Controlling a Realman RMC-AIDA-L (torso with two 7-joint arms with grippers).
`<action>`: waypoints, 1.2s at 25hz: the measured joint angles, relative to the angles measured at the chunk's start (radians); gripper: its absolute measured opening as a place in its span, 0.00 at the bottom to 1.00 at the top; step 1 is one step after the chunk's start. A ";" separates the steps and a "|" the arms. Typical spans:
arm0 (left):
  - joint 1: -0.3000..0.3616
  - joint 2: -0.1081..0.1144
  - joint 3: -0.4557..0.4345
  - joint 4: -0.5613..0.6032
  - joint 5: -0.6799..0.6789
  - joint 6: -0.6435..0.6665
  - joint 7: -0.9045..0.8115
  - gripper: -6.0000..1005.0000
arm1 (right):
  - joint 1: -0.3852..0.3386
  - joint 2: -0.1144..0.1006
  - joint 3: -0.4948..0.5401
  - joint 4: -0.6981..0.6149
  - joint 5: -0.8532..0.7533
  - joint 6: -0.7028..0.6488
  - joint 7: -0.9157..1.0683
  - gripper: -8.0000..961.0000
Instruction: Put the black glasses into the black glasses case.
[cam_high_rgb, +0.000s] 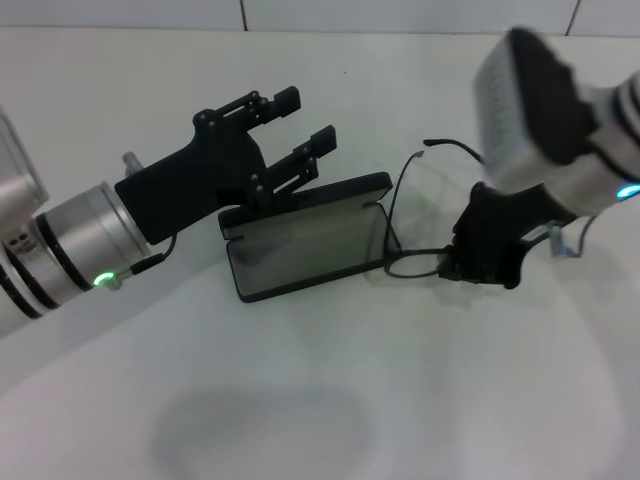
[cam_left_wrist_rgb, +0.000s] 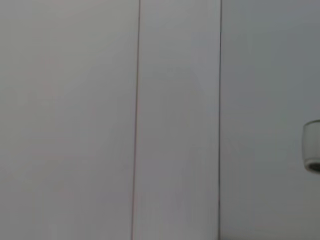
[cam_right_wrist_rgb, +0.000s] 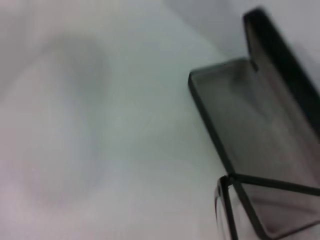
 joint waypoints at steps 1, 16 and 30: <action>-0.004 0.000 0.000 0.000 0.000 0.009 -0.002 0.58 | -0.015 -0.001 0.032 -0.014 0.016 -0.027 -0.021 0.12; -0.203 0.067 0.000 0.008 0.030 0.225 -0.426 0.58 | -0.248 -0.004 0.541 0.149 0.537 -0.217 -0.707 0.12; -0.383 0.086 0.000 -0.014 0.172 0.165 -0.656 0.58 | -0.239 0.001 0.535 0.280 0.641 -0.162 -0.995 0.12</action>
